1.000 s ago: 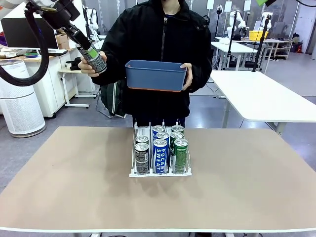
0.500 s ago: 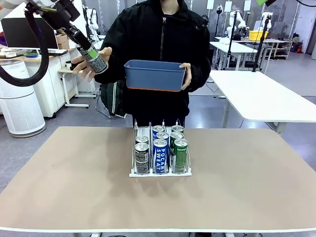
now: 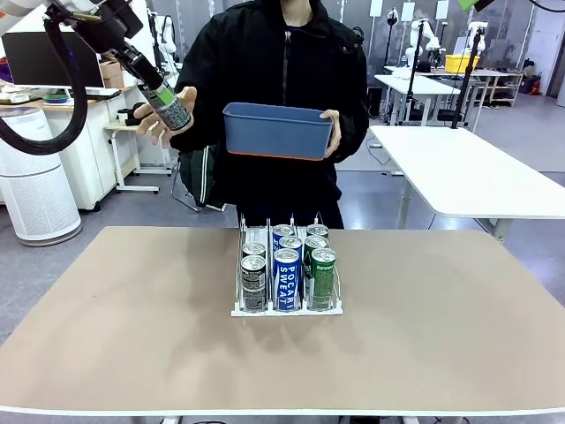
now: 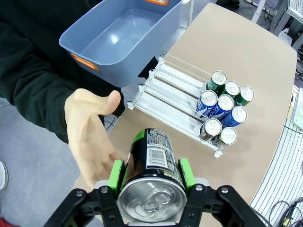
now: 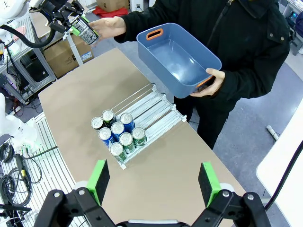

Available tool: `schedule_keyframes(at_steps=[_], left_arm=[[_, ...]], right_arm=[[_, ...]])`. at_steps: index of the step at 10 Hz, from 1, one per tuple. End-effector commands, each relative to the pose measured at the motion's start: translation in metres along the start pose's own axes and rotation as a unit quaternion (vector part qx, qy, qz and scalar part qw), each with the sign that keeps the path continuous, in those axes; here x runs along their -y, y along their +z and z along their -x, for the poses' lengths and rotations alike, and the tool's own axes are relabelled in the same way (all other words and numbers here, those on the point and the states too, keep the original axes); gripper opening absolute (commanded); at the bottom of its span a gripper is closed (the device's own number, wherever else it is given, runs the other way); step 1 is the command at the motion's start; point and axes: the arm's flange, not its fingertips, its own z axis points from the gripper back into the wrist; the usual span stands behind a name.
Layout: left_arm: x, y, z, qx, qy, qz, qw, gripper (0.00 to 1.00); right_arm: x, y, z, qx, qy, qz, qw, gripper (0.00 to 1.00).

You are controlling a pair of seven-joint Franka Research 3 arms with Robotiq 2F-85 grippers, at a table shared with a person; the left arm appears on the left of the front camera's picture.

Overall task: Fill the beverage cans into the dispenser.
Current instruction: Place the picked Pepsi coke in the line of the Automatic Can Dispenser with the same cans.

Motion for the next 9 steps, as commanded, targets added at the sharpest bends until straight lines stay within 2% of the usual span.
schedule_keyframes(at_steps=[1, 9], left_arm=[[-0.0005, 0.0016, 0.0003, 0.001, 0.0, -0.001, 1.0, 0.0], [-0.0005, 0.0016, 0.0003, 0.001, 0.0, -0.001, 1.0, 0.0]], right_arm=[[-0.0001, -0.0008, 0.0009, 0.0, -0.001, -0.001, 1.0, 1.0], [-0.0001, -0.0008, 0.0009, 0.0, -0.001, -0.001, 1.0, 1.0]])
